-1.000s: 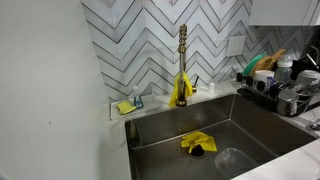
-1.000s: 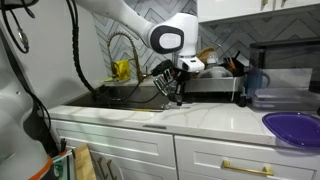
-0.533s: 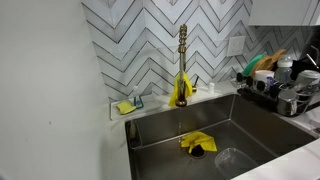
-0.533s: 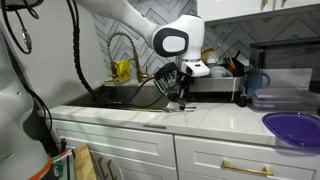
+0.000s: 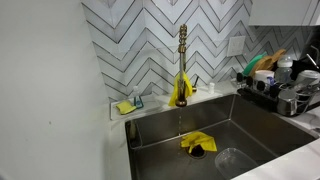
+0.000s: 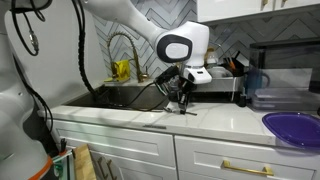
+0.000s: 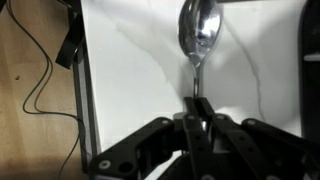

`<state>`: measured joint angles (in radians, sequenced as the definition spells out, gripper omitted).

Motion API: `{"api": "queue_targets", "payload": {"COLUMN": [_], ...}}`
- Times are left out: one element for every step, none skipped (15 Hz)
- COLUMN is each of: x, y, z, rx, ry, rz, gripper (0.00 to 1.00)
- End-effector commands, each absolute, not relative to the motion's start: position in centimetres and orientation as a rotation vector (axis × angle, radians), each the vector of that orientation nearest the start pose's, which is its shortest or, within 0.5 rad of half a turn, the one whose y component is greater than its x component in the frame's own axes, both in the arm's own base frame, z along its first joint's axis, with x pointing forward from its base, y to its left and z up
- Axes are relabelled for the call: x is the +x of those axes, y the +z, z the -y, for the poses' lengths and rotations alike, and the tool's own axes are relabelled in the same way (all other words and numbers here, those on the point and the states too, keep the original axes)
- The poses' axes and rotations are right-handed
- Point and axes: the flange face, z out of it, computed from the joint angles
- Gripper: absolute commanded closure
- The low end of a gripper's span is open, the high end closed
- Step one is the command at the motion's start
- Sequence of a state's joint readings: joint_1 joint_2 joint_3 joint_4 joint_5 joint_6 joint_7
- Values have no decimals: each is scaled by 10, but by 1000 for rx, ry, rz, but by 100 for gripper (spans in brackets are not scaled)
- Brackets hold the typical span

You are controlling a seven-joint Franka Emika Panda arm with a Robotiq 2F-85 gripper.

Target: Place the silver spoon under the running faucet then put it back on the right side of the counter.

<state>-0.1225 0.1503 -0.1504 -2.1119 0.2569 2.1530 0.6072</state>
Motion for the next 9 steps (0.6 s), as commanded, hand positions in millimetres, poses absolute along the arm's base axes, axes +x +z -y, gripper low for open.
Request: {"api": "queue_targets", "payload": {"x": [536, 536, 535, 533, 532, 530, 527, 525, 522], "y": [330, 333, 336, 341, 346, 353, 360, 368, 377], "z": [153, 153, 154, 152, 151, 149, 147, 146, 144], "rx": [-2564, -2562, -2558, -2561, -2565, -2575, -2589, -2604, -2620], "ry": [228, 219, 213, 204, 192, 176, 158, 140, 118], "rz": [-1501, -1497, -1500, -1491, -1490, -1481, -1477, -1475, -1469], "gripper": [98, 98, 67, 66, 59, 52, 43, 37, 30]}}
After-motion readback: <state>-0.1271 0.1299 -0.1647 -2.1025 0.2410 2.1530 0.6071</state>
